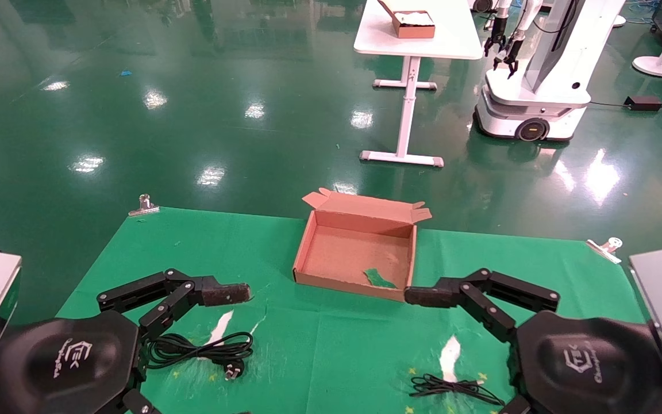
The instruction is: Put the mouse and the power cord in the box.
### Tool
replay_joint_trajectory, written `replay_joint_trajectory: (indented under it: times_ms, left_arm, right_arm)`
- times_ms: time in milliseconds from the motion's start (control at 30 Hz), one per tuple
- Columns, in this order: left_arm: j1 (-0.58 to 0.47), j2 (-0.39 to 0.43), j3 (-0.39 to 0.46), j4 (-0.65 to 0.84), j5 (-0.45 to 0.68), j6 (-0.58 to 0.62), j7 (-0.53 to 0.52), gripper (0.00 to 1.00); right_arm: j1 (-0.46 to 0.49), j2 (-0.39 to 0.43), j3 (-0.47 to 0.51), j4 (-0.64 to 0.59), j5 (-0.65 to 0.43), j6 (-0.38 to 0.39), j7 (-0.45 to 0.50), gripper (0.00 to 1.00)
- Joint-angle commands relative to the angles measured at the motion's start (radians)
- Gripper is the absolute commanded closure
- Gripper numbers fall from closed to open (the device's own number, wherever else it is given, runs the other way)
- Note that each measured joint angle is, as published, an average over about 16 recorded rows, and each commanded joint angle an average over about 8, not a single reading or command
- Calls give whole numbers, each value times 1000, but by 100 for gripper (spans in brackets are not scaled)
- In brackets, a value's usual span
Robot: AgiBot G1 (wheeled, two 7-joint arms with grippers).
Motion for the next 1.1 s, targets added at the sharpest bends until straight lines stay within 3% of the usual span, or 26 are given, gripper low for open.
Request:
replay_joint_trajectory:
  times_ms: [33,1100]
  left_arm:
    - [0,0,0,0,0,0,0,0]
    - [0,0,0,0,0,0,0,0]
  right_arm:
    - [0,0,0,0,0,0,0,0]
    - [0,0,0,0,0,0,0,0]
